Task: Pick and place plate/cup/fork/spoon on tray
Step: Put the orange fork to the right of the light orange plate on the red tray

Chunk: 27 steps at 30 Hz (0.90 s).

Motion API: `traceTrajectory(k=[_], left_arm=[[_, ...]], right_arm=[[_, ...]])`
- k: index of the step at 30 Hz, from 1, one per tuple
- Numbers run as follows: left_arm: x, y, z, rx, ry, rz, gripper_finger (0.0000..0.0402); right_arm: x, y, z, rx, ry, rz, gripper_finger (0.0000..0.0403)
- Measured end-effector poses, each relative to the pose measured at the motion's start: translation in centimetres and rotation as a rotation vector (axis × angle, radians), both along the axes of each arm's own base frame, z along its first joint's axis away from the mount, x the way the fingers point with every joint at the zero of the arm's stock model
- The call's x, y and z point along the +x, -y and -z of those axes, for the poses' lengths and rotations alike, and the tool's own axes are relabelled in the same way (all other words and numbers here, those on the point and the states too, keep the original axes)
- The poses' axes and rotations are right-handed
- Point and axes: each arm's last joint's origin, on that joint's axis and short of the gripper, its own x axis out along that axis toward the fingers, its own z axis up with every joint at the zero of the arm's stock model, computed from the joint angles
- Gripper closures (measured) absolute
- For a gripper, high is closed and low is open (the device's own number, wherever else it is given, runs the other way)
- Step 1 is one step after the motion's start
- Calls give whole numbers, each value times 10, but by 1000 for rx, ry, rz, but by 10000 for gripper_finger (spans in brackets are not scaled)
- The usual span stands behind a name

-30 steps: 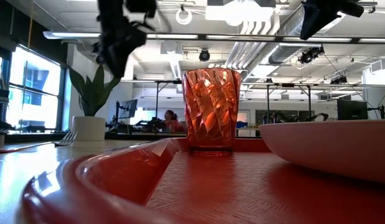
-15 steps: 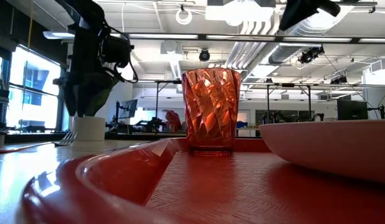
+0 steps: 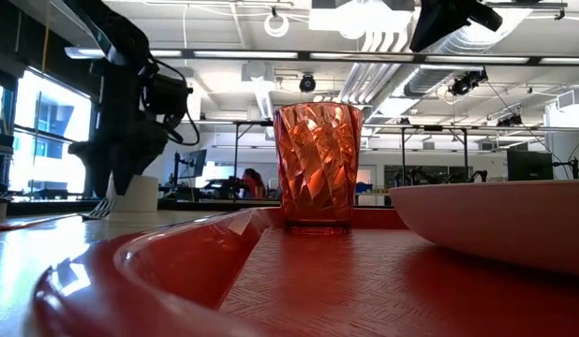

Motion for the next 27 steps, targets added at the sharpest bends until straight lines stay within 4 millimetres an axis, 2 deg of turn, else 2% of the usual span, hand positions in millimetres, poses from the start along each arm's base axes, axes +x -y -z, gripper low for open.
traceTrajectory(k=[14, 27], left_arm=[[-7, 6, 23, 11, 30, 58, 182], [-5, 5, 23, 33, 58, 116, 240]], right_arm=[[24, -4, 18, 59, -51, -6, 379], [26, -5, 18, 101, -19, 3, 379]])
